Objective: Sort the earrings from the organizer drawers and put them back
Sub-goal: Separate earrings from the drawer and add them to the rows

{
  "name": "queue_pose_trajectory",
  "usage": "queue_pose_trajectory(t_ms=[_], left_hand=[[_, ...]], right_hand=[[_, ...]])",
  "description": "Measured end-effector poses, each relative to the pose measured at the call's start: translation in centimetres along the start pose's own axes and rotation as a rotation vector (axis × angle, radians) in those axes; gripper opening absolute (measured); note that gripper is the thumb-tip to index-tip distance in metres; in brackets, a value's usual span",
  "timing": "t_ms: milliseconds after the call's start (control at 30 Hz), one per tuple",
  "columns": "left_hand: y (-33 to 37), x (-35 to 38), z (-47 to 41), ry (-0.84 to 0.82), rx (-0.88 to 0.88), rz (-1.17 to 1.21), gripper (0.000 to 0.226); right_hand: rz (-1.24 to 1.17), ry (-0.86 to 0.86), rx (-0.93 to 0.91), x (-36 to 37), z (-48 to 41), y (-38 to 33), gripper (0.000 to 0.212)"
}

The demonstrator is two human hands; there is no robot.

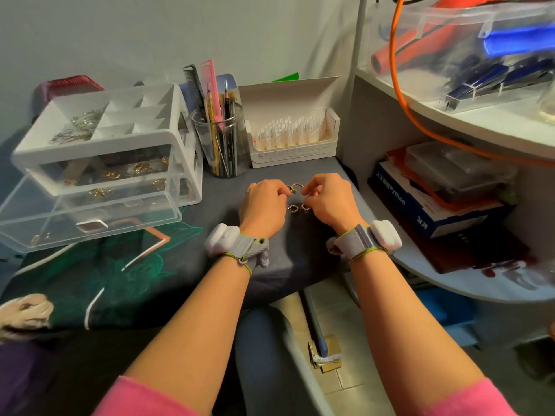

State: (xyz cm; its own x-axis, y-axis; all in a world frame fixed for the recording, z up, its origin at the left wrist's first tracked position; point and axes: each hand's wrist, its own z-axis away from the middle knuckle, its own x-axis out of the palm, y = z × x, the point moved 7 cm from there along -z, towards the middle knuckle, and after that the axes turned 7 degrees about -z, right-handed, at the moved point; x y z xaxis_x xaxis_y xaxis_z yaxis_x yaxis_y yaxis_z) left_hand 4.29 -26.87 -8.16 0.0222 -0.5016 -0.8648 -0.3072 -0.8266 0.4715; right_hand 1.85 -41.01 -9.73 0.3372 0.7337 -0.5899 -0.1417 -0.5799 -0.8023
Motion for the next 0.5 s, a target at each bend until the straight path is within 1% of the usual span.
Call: queue_pose_trajectory(t_ms=[100, 233, 333, 500], left_hand=[[-0.2, -1.1, 0.1, 0.035, -0.039, 0.1, 0.025], [-0.1, -3.1, 0.5, 0.105, -0.028, 0.201, 0.025], [0.3, -4.6, 1.0, 0.186, 0.012, 0.235, 0.025], [1.1, -8.5, 2.7, 0.348, 0.116, 0.224, 0.023]], right_hand=[[-0.054, 0.069, -0.006, -0.4, 0.4, -1.1, 0.013], [-0.089, 0.101, -0.035, -0.8, 0.9, -2.8, 0.014], [-0.111, 0.118, -0.043, -0.9, 1.2, -3.7, 0.014], [-0.154, 0.135, -0.106, -0.7, 2.6, -6.7, 0.014]])
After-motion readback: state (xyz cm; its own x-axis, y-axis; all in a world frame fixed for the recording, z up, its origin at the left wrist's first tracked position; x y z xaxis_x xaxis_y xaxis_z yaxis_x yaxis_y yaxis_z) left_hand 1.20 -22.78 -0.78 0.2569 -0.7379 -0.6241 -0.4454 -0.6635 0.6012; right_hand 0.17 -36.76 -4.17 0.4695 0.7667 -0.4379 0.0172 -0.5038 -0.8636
